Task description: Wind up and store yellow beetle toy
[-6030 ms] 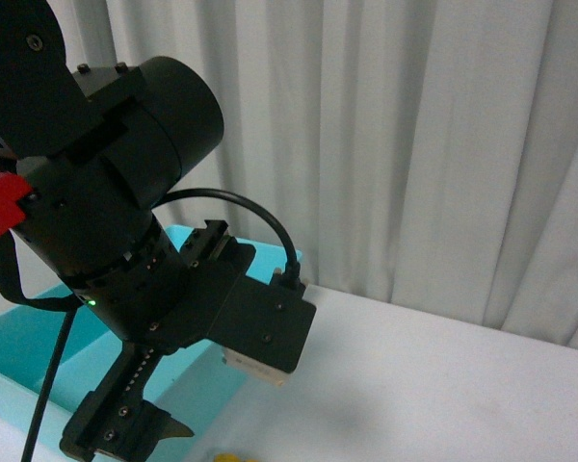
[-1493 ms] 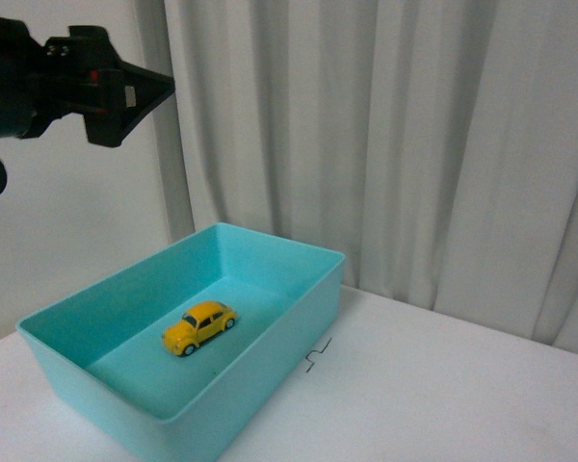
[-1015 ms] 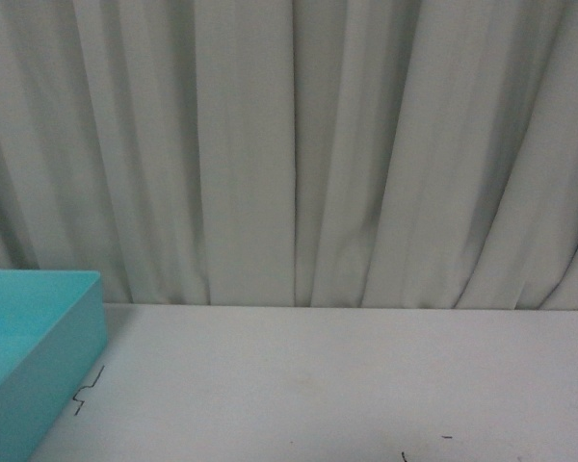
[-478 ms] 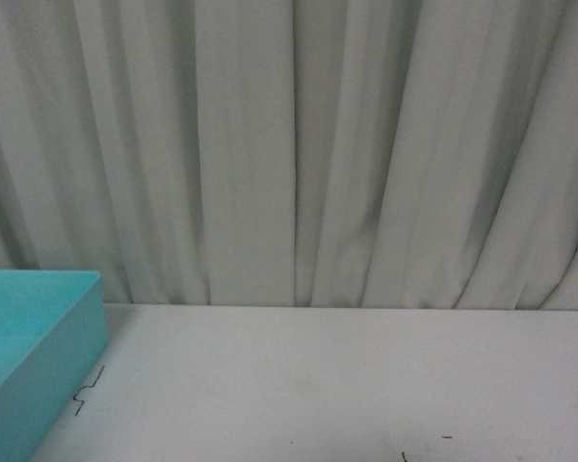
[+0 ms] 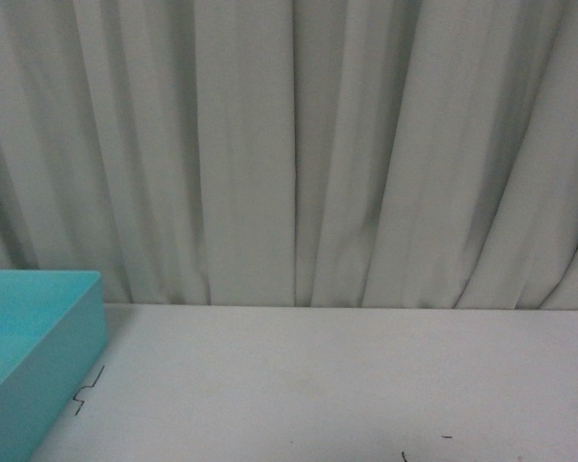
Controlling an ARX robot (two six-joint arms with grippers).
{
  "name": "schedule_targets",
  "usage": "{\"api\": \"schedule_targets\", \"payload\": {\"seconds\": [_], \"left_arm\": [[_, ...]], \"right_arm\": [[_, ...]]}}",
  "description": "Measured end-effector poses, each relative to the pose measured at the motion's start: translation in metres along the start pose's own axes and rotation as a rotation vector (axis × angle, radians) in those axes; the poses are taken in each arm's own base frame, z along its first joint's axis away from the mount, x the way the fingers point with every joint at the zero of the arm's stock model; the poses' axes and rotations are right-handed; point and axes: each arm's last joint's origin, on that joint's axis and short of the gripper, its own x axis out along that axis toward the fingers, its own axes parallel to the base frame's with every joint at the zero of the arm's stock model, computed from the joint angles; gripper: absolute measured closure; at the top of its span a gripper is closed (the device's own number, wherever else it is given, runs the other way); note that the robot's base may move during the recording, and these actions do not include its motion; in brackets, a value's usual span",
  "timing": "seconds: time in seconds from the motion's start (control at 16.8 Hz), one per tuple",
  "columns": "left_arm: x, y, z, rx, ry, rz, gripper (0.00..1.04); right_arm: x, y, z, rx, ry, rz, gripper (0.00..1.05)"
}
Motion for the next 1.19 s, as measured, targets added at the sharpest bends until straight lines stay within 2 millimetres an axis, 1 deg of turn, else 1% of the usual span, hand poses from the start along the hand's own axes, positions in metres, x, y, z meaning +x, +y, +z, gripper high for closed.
{"api": "schedule_targets", "payload": {"seconds": [0.36,0.42,0.48,0.54,0.6,0.84,0.9,1.19], "left_arm": [[-0.005,0.000,-0.001,0.000,0.003,0.000,1.03],[-0.010,0.000,-0.005,0.000,0.047,0.000,1.03],[-0.015,0.000,-0.005,-0.001,0.034,0.000,1.03],[-0.016,0.000,0.000,-0.001,-0.008,0.002,1.03],[-0.016,0.000,-0.004,-0.001,0.019,-0.002,1.03],[-0.016,0.000,-0.004,-0.001,0.011,0.000,1.03],[-0.016,0.000,-0.004,-0.002,0.011,0.000,0.96],[-0.016,0.000,-0.004,-0.002,0.011,0.000,0.35]], "right_arm": [[0.000,0.000,0.000,0.000,0.000,0.000,0.07],[0.000,0.000,0.000,0.000,0.000,0.000,0.07],[0.000,0.000,0.000,0.000,0.000,0.000,0.07],[0.000,0.000,0.000,0.000,0.000,0.000,0.07],[0.000,0.000,0.000,0.000,-0.002,0.000,0.07],[0.000,0.000,0.000,0.000,0.000,0.000,0.07],[0.000,0.000,0.000,0.000,-0.001,0.000,0.07],[0.000,0.000,0.000,0.000,0.000,0.000,0.07]]}}
